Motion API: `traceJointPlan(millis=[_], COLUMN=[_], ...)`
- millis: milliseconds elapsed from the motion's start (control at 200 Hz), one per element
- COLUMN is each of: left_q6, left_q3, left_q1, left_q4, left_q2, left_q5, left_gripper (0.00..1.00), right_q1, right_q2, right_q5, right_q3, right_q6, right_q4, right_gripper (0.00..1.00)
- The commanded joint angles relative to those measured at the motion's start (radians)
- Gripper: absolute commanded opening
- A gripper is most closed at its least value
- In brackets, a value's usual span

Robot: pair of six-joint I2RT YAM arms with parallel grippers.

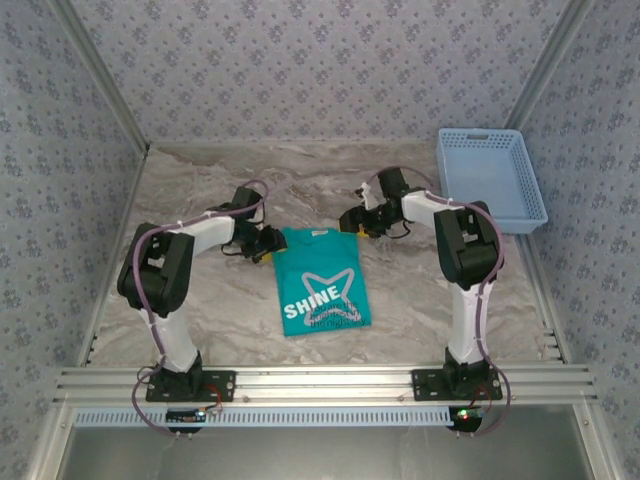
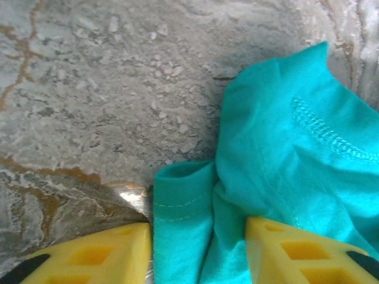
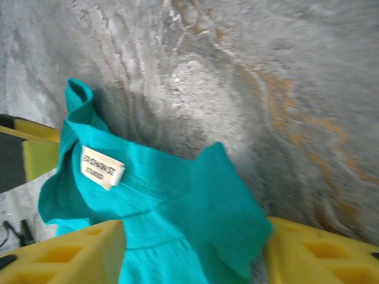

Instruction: Fold the inside-out t-shirt

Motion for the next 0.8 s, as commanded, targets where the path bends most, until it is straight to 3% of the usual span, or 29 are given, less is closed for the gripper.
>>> traceJointPlan(millis=[0,240,575,720,795], left_q6=[0.017,0.045,0.078,0.143,0.182], left_q3=[0.028,0.054,0.110,0.152,0.128], left_q1=[-0.025,-0.025,-0.037,-0.036,-0.035], left_q4=[0.182,0.169,0.122,0.078,0.131], left_q2=[0.073,0.067,0.112,0.151,0.122], left_q5=[0.092,0.130,0.107,0.106,0.123], left_gripper=[0.41,0.44,0.42,0.16,0.00], right_q1=[0.020,0.021,0.042,0.030,0.023], right_q2=[0.042,0.033,0.023,0.029,0.025], right_q5=[-0.095,-0.096,-0.031,-0.056,-0.082], right_q3=[0.024,0.036,0.057,0.050,0.055], right_q6=[-0.006,-0.018,-0.041,-0.032,-0.031], right_q4=[-0.033,-0.073,-0.150,-0.115,-0.099], right_gripper=[0.58,0.44,0.37,0.23,0.00])
